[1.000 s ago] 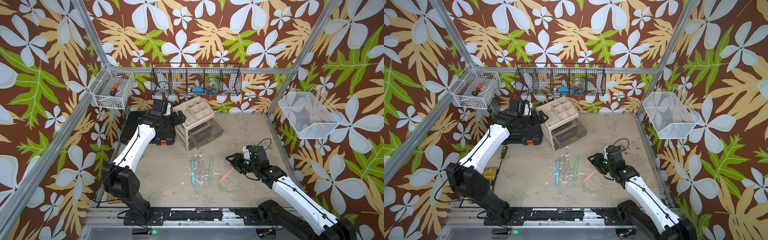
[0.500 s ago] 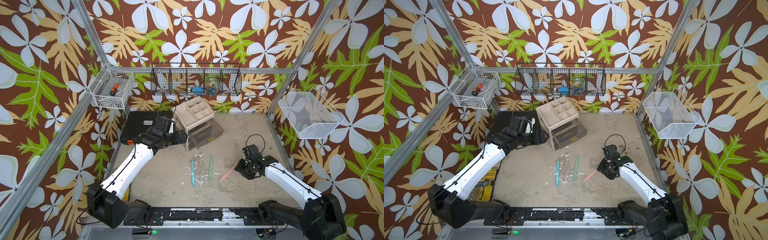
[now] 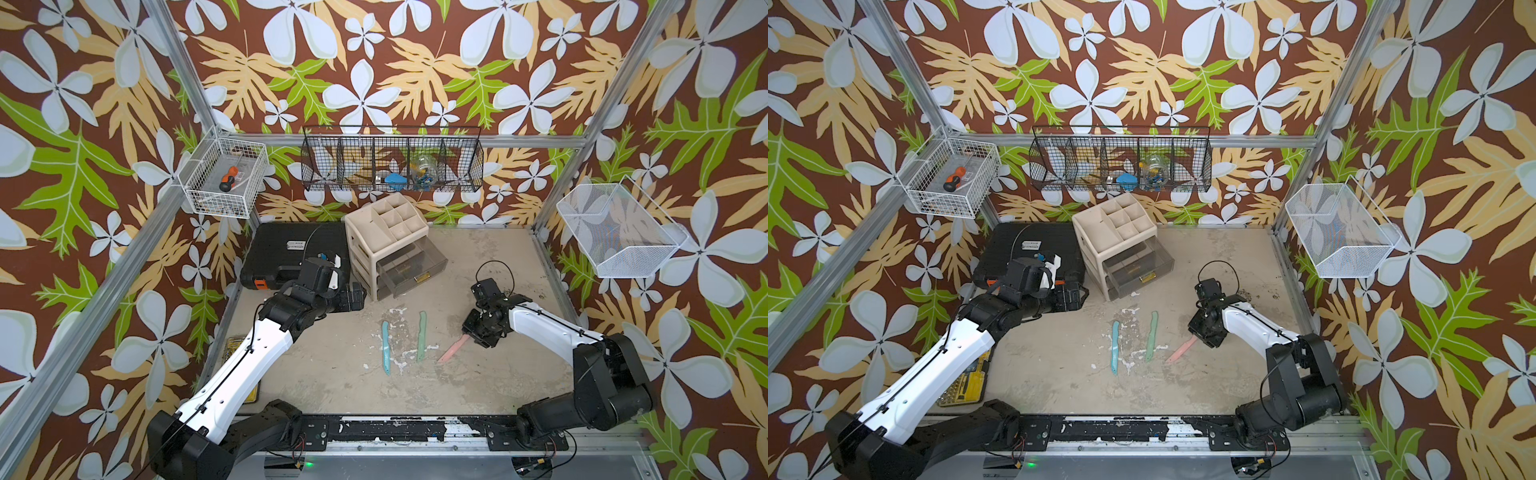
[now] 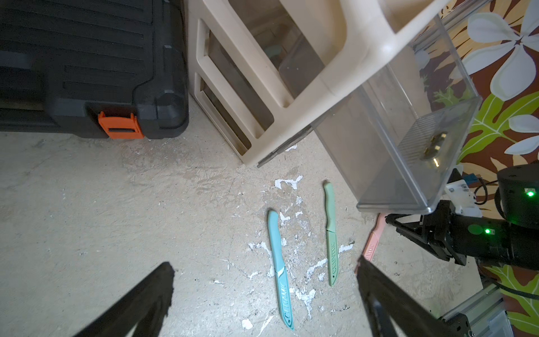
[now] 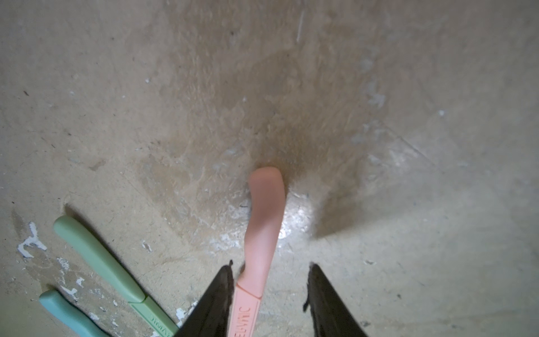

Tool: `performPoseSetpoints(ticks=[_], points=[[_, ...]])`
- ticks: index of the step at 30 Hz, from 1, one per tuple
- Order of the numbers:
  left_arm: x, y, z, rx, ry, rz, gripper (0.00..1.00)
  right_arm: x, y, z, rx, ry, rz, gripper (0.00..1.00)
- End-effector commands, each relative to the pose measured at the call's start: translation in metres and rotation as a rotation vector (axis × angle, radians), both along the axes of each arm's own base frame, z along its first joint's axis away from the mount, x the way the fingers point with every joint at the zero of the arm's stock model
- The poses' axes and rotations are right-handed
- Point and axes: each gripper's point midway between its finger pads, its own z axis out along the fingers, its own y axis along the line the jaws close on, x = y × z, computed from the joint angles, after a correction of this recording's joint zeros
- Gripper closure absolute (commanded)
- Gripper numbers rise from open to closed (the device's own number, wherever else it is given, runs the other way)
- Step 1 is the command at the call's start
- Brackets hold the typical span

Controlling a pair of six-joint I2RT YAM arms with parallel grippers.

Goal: Place the fruit knives into the drawer by color
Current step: Pick up the fruit knife from the center of the board.

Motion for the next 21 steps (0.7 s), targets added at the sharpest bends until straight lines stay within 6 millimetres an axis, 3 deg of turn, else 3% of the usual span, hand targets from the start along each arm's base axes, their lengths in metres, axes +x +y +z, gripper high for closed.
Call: performPoseSetpoints(ticks=[1, 5, 21], points=[[0.003, -0.005, 0.004, 0.005, -0.022, -0.020, 0.00, 0.002, 0.006, -0.003, 0.003, 0.012, -0.038, 0.55], [0.005, -0.009, 0.005, 0.019, -0.030, -0.033, 0.00, 0.000, 0.018, -0.010, 0.006, 0.044, -0.042, 0.58], [0.004, -0.017, 0.003, 0.052, -0.039, -0.061, 0.00, -0.011, 0.015, -0.042, -0.024, 0.144, -0.078, 0.67]])
